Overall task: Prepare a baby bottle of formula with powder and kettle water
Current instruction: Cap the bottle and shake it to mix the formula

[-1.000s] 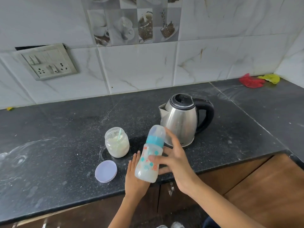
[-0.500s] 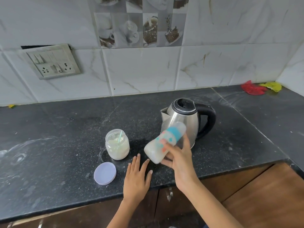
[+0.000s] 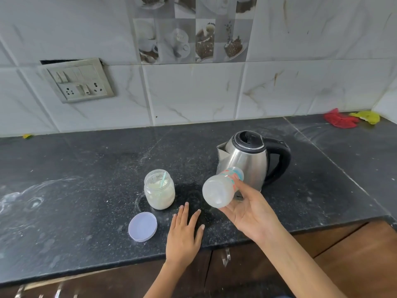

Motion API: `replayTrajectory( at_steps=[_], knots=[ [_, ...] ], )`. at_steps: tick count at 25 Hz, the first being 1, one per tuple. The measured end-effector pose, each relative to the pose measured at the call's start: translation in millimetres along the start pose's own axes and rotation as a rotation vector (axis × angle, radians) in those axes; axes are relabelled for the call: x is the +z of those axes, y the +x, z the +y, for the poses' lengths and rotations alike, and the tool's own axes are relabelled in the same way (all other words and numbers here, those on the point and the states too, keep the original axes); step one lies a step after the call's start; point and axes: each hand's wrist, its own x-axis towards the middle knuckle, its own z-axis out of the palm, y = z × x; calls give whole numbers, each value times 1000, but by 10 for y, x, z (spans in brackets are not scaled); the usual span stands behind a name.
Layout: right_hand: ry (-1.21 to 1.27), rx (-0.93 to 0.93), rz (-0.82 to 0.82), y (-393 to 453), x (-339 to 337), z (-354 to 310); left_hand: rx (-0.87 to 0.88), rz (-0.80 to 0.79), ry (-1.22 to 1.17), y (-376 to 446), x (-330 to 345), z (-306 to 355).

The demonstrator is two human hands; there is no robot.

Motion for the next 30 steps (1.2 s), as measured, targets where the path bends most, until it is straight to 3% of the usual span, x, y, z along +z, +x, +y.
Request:
replayTrajectory(
  at_steps=[4, 9, 14, 19, 23, 27, 30],
  knots=[
    [-18, 43, -31, -84, 53, -14, -15, -30, 9, 24, -4, 4],
    [-54, -50, -8, -77, 93, 14, -4, -37, 20, 19, -13, 3],
    [-74, -37, -177, -112, 25, -8, -7, -42, 20, 21, -13, 4],
    [-267, -119, -174, -142, 40, -3, -6, -34, 17, 18, -15, 13],
    [-183, -85, -124, -135, 75, 47, -3, -28, 16, 17, -15, 13],
    [-126, -12, -211, -90, 39, 53, -8, -24, 6, 3, -19, 14],
    [-285, -69, -249, -84, -37, 58, 5, -35, 3, 7, -9, -1]
  ],
)
